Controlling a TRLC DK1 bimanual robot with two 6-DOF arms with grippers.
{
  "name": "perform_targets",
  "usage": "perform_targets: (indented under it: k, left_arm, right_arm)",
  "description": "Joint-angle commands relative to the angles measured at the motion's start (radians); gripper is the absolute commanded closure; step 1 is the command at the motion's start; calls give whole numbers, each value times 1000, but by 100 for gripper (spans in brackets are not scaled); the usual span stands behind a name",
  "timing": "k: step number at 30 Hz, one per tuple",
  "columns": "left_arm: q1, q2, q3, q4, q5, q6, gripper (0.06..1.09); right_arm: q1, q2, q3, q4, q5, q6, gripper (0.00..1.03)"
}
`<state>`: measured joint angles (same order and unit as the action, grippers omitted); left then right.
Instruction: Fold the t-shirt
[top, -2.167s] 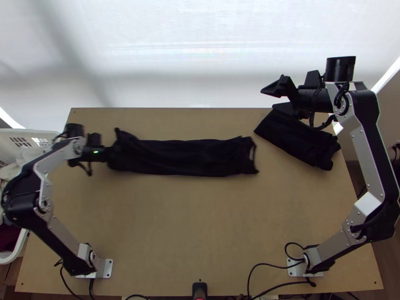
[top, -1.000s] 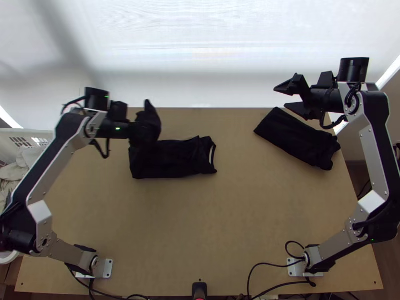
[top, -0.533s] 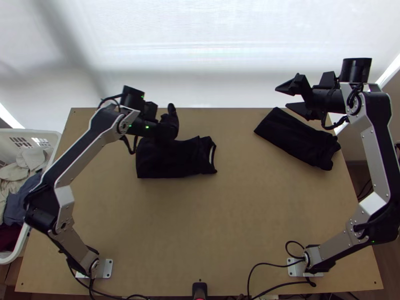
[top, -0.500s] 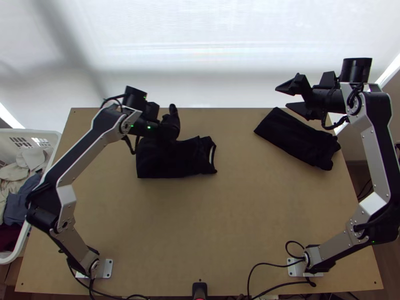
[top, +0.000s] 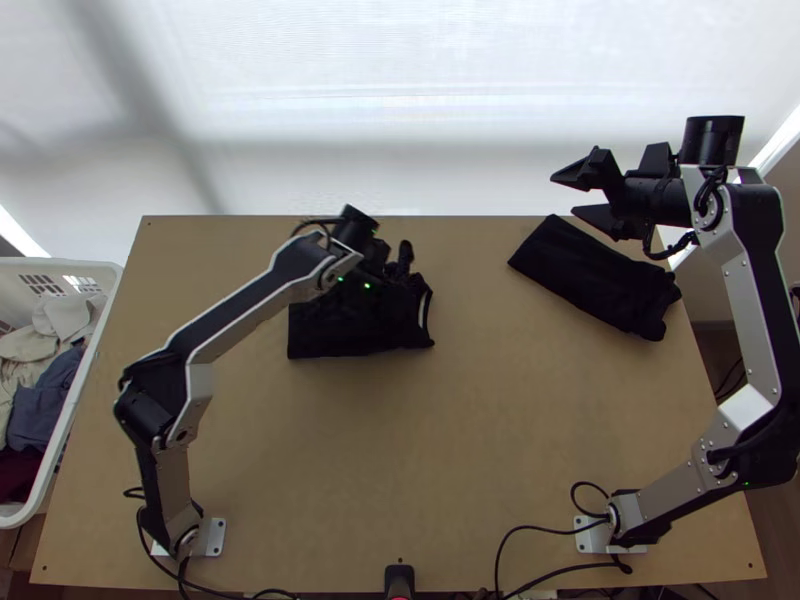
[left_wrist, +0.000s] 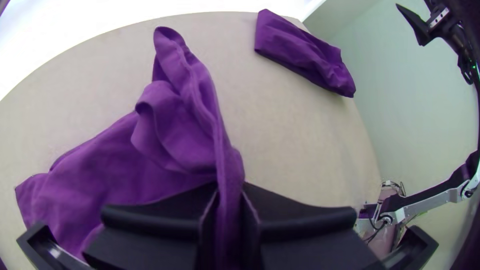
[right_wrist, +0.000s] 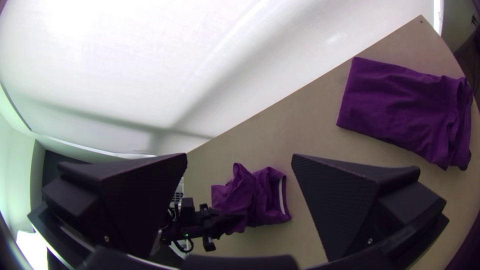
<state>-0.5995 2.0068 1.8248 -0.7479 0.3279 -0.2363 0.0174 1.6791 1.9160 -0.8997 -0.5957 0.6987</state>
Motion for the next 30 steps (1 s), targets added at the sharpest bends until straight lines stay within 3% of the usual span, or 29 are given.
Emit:
perform_targets:
  k: [1, 9, 18, 22, 30]
  left_arm:
    - [-16, 7, 83, 21, -1, -29, 9]
    - [24, -80, 238, 39, -9, -74, 10]
    - [147, -169, 237, -45, -6, -60, 10]
    - [190, -214, 209, -51, -7, -57, 10]
    - [250, -272, 176, -51, -6, -55, 10]
  right_arm:
    - [3, -48, -48, -2, -12, -8, 5]
    - [108, -48, -216, 1, -9, -54, 5]
    - [297, 87, -330, 48, -12, -80, 5]
    - [319, 171, -347, 108, -62, -91, 5]
    - [329, 318, -345, 199, -75, -160, 5]
